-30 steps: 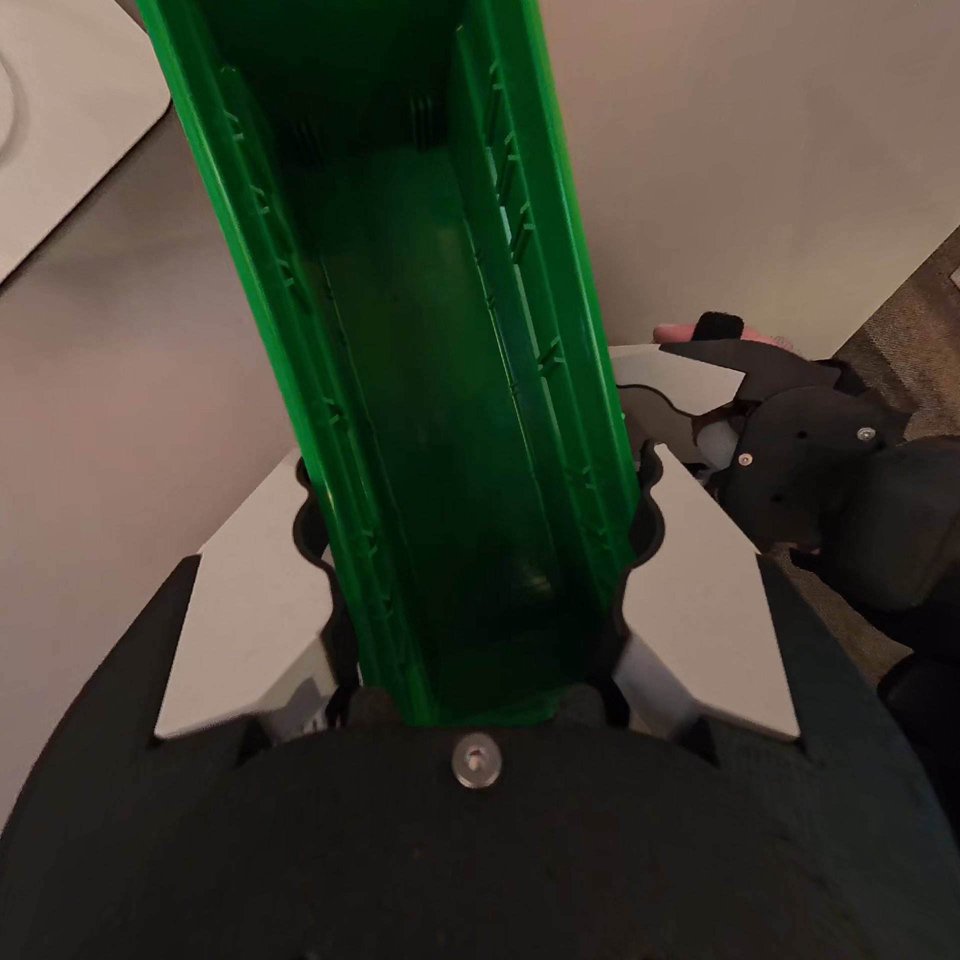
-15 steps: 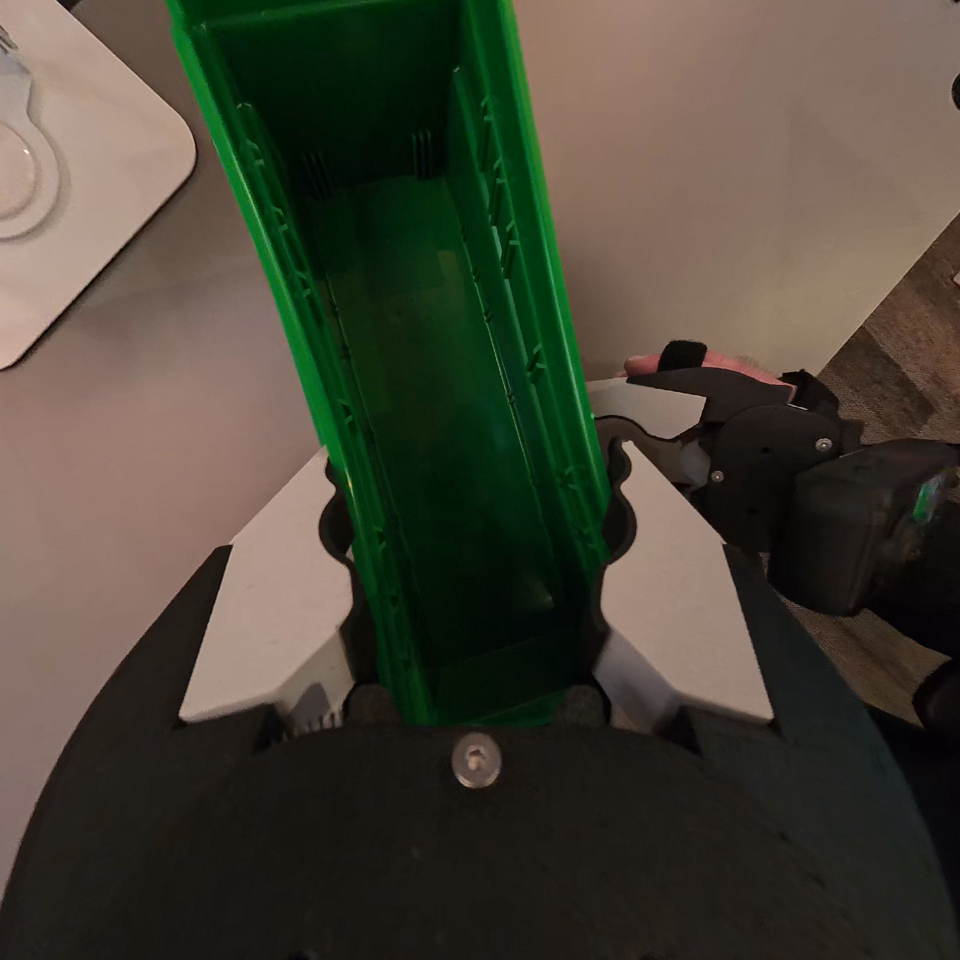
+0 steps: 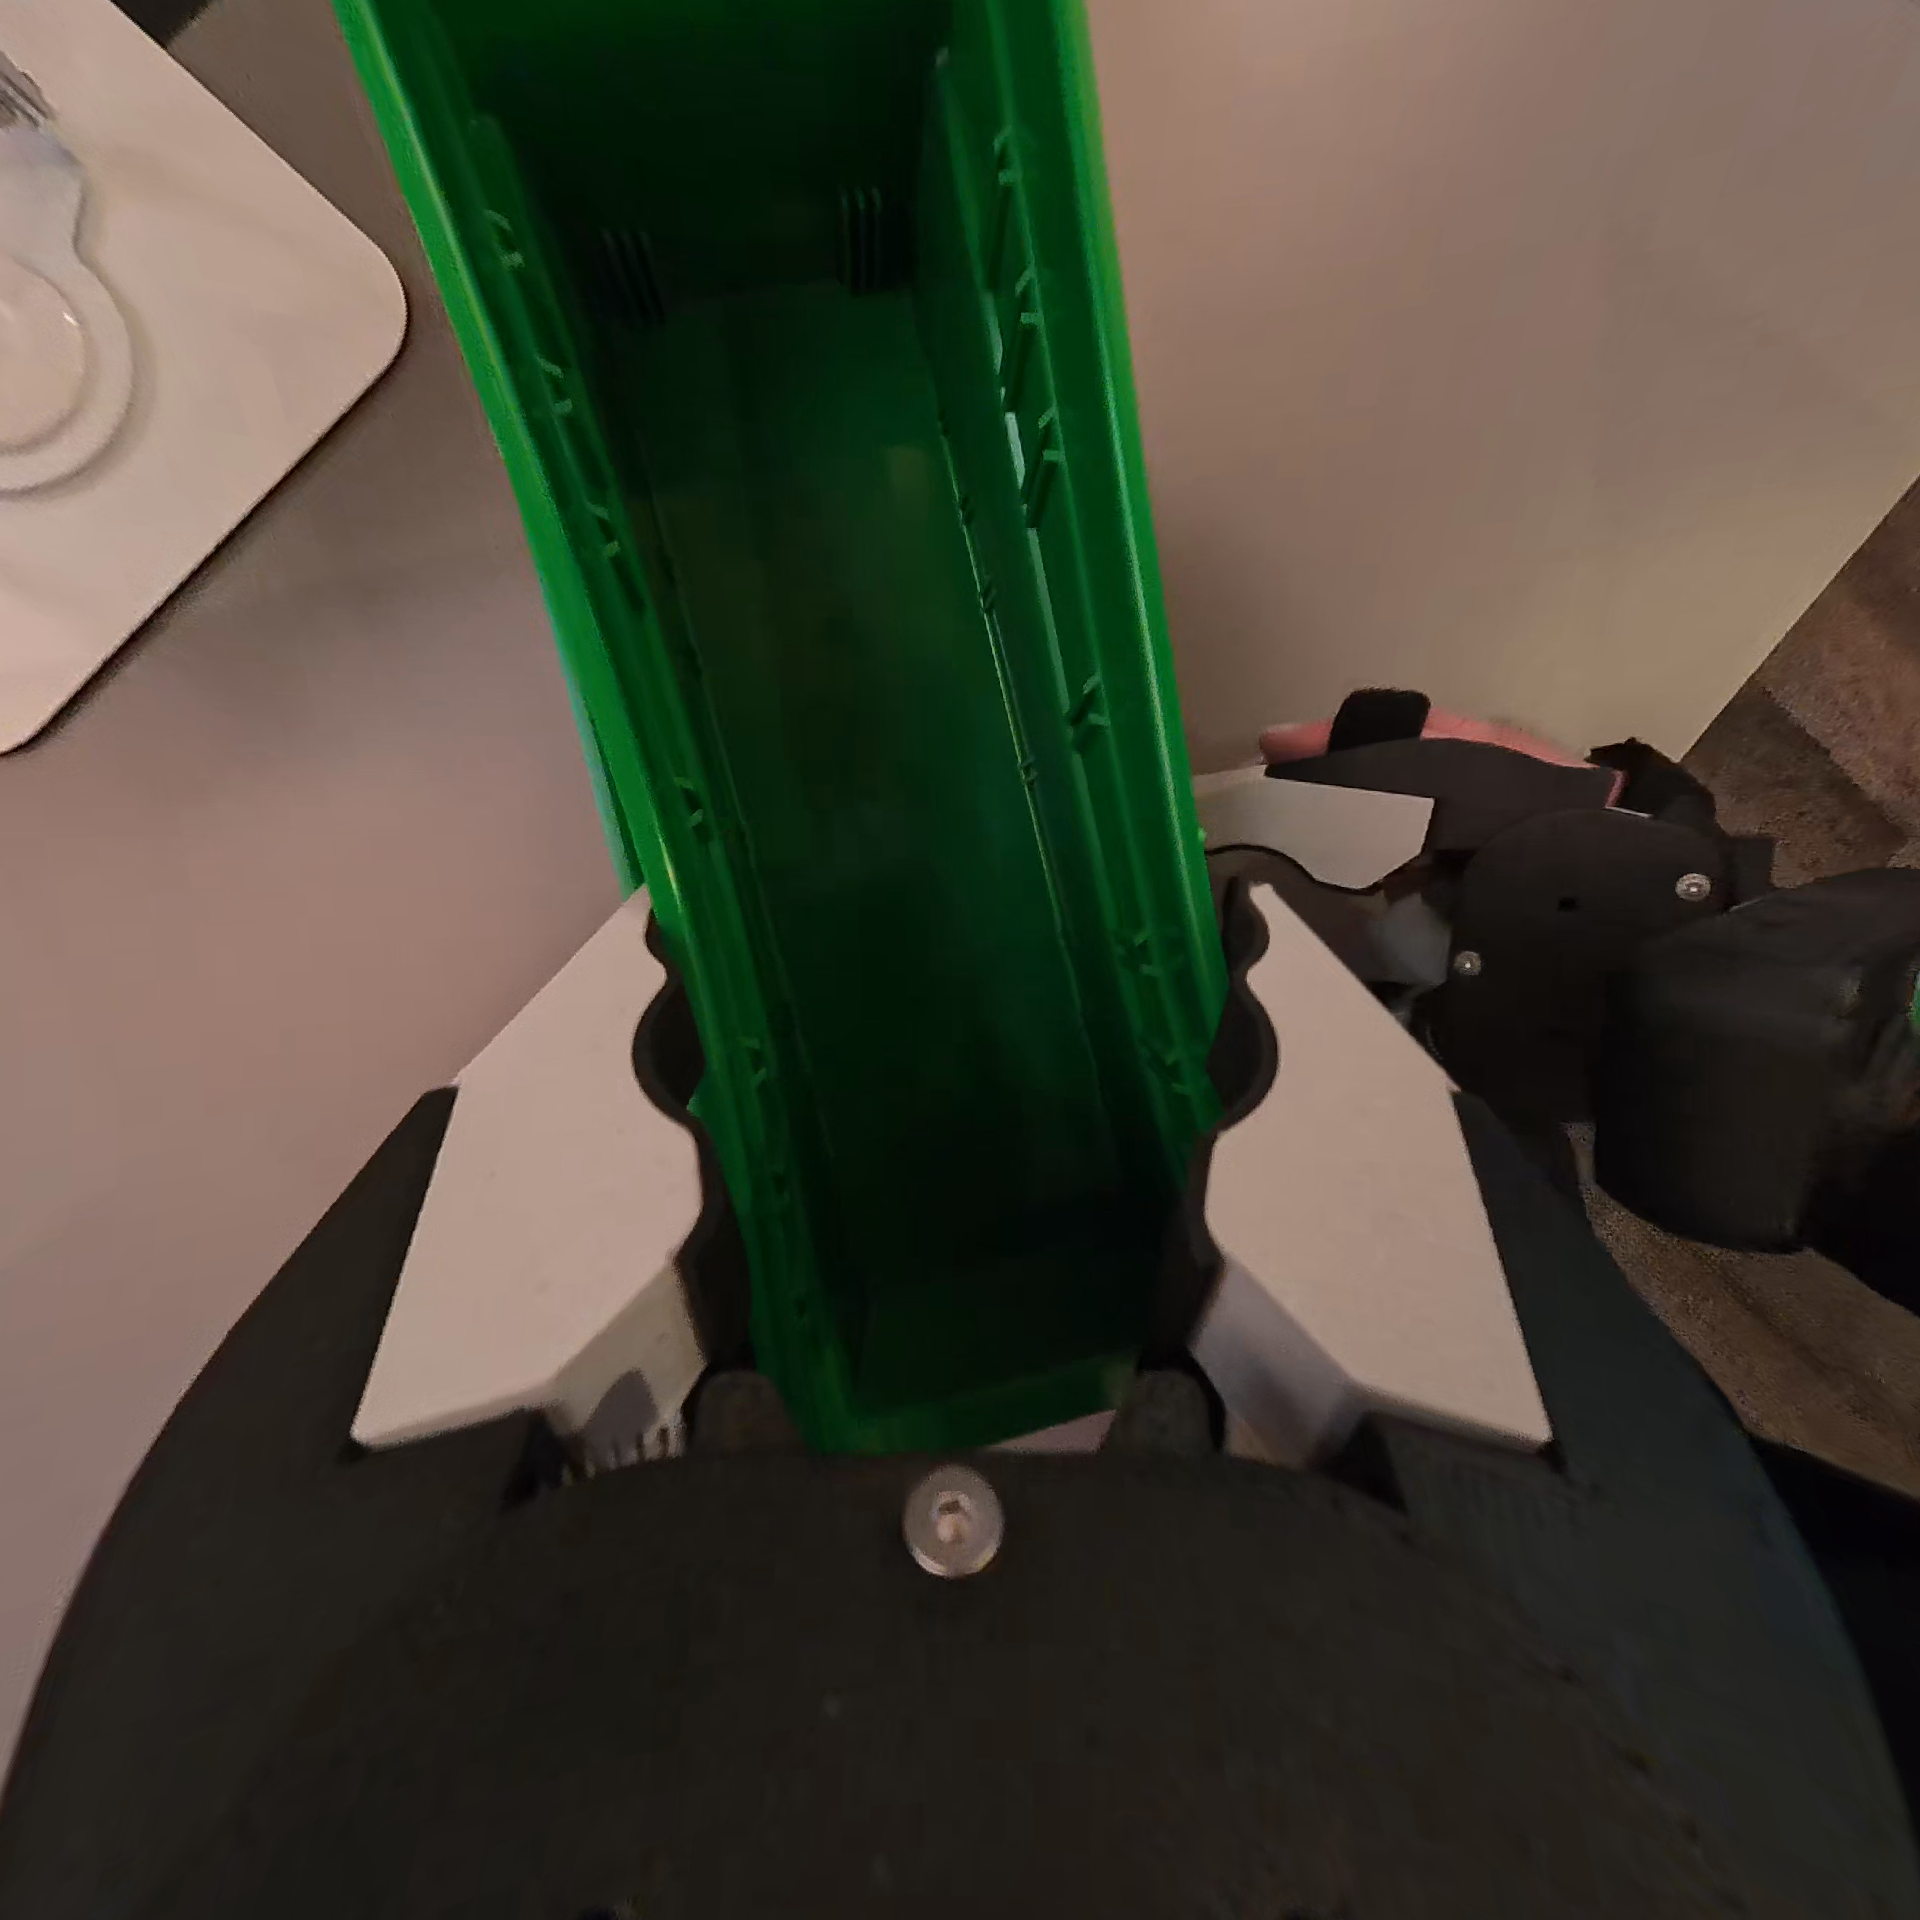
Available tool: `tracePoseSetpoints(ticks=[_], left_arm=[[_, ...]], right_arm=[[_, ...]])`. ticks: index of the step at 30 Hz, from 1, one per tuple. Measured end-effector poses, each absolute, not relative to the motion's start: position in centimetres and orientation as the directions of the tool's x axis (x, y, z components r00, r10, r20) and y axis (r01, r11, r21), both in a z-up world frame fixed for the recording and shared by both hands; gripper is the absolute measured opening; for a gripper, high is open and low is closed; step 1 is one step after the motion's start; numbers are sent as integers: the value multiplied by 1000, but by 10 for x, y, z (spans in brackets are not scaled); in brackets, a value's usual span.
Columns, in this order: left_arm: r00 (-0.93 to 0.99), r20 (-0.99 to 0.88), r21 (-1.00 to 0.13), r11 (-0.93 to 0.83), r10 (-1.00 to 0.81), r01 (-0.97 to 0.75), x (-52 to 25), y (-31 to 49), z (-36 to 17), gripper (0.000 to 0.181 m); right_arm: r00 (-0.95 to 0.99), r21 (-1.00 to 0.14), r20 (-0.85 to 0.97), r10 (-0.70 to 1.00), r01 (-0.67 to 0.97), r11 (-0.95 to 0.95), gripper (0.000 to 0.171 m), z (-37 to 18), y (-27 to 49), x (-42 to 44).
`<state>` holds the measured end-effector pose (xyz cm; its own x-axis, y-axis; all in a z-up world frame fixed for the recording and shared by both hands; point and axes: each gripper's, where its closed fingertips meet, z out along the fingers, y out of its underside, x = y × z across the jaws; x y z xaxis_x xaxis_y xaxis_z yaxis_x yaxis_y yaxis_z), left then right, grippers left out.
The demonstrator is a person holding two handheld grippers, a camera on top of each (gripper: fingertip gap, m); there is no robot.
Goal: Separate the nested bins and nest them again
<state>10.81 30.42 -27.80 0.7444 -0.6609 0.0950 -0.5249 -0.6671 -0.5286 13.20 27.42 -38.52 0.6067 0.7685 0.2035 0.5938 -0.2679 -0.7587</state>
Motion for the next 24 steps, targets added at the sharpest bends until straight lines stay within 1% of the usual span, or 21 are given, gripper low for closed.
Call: tracePoseSetpoints(ticks=[4,6,7,9,13,15,18,20,22,24], left_arm=[[737,96,-546,-654,-669,-523,111,306,-281,103],[725,103,-564,-640,-681,-522,111,306,-280,110],[705,149,-581,-638,-694,-505,115,303,-276,115],[654,315,-612,-674,-688,-414,121,298,-261,121],[582,432,-627,-693,-689,-356,112,290,-253,126],[579,439,-617,-699,-687,-362,102,289,-253,113],[558,455,-622,-696,-694,-359,96,286,-249,113],[511,524,-625,-716,-681,-313,92,284,-238,114],[451,610,-619,-747,-651,-242,82,289,-227,98],[376,681,-624,-767,-628,-151,67,293,-209,89]], right_arm=[[595,-748,206,777,608,-267,61,-389,272,130],[592,-750,201,780,606,-266,62,-388,271,129],[593,-754,191,782,598,-269,63,-387,271,128],[600,-762,181,779,587,-275,64,-384,271,130],[623,-784,150,768,548,-291,61,-374,272,139],[631,-806,134,764,517,-286,61,-364,273,141],[641,-814,133,756,506,-286,61,-354,276,145],[648,-828,112,754,481,-290,62,-344,277,145],[651,-844,78,755,446,-297,62,-336,277,144],[654,-854,46,755,419,-310,62,-331,277,143]])
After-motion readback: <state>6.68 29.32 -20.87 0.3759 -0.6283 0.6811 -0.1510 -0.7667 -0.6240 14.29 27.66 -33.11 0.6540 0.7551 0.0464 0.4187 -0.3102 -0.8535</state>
